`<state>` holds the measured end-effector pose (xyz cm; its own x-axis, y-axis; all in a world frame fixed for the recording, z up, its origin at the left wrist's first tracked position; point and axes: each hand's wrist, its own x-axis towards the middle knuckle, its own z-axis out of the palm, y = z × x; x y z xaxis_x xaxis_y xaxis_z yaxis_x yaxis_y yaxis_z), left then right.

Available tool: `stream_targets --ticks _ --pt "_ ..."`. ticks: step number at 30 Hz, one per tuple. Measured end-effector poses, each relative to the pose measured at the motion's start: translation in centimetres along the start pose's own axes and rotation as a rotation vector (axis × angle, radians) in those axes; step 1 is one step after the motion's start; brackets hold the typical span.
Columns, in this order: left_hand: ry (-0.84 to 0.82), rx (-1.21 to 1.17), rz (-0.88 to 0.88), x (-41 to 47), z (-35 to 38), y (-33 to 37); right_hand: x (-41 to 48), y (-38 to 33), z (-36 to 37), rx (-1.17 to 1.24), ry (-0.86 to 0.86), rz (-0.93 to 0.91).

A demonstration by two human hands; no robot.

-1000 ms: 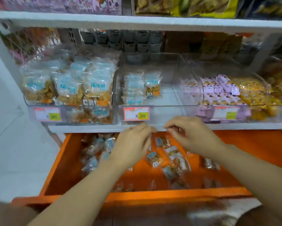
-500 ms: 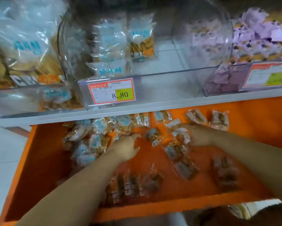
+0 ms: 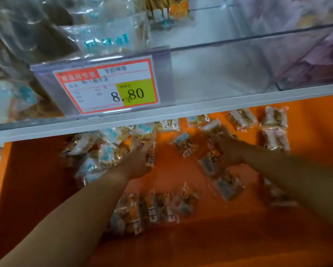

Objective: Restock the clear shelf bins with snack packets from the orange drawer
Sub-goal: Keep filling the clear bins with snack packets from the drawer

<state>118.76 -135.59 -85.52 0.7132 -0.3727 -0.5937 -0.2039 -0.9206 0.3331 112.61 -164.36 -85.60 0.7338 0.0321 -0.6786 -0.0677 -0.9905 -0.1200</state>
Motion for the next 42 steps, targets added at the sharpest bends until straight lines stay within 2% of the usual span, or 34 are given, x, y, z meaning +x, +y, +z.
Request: stream_targets --ticks 4,8,12,15,17,19,22,25,27,32,36,42 --pt "-0.082 -0.037 0.166 -0.2 1.8 1.4 -0.8 -1.0 0.5 -0.128 -0.022 -0.067" --pt "-0.141 0.002 0.169 -1.2 3.2 2.1 -1.5 -2.3 0.1 -0.138 -0.010 -0.116" --pt "-0.097 -0.067 0.171 -1.4 3.2 1.9 -0.9 -1.8 0.3 0.055 0.051 -0.140" --pt "-0.074 -0.167 0.131 -1.1 3.5 1.9 -0.5 -1.4 0.2 0.413 0.026 -0.187" --pt "-0.039 -0.172 0.115 -0.9 3.9 1.6 -0.4 -0.8 -0.6 0.565 0.048 -0.188" --pt "-0.013 -0.113 0.062 -0.7 3.6 1.7 -0.3 0.1 -1.2 0.536 0.102 -0.183" --pt "0.050 0.128 0.035 -0.5 3.2 2.3 0.0 0.7 -1.0 0.363 0.053 -0.138" --pt "-0.051 0.027 0.034 -0.1 3.5 2.2 0.7 0.2 0.1 0.320 -0.018 -0.088" --pt "-0.106 -0.007 0.033 -0.4 4.1 2.6 1.1 -0.4 0.4 0.391 -0.050 -0.097" --pt "-0.069 -0.091 0.049 -1.2 4.4 3.9 0.7 -2.6 1.3 0.599 -0.139 -0.091" --pt "-0.048 -0.241 0.103 -1.2 4.3 4.2 0.2 -4.5 1.3 0.881 -0.183 -0.149" --pt "-0.059 -0.345 0.209 -1.4 2.0 3.8 -0.6 -4.7 0.3 0.843 -0.128 -0.183"
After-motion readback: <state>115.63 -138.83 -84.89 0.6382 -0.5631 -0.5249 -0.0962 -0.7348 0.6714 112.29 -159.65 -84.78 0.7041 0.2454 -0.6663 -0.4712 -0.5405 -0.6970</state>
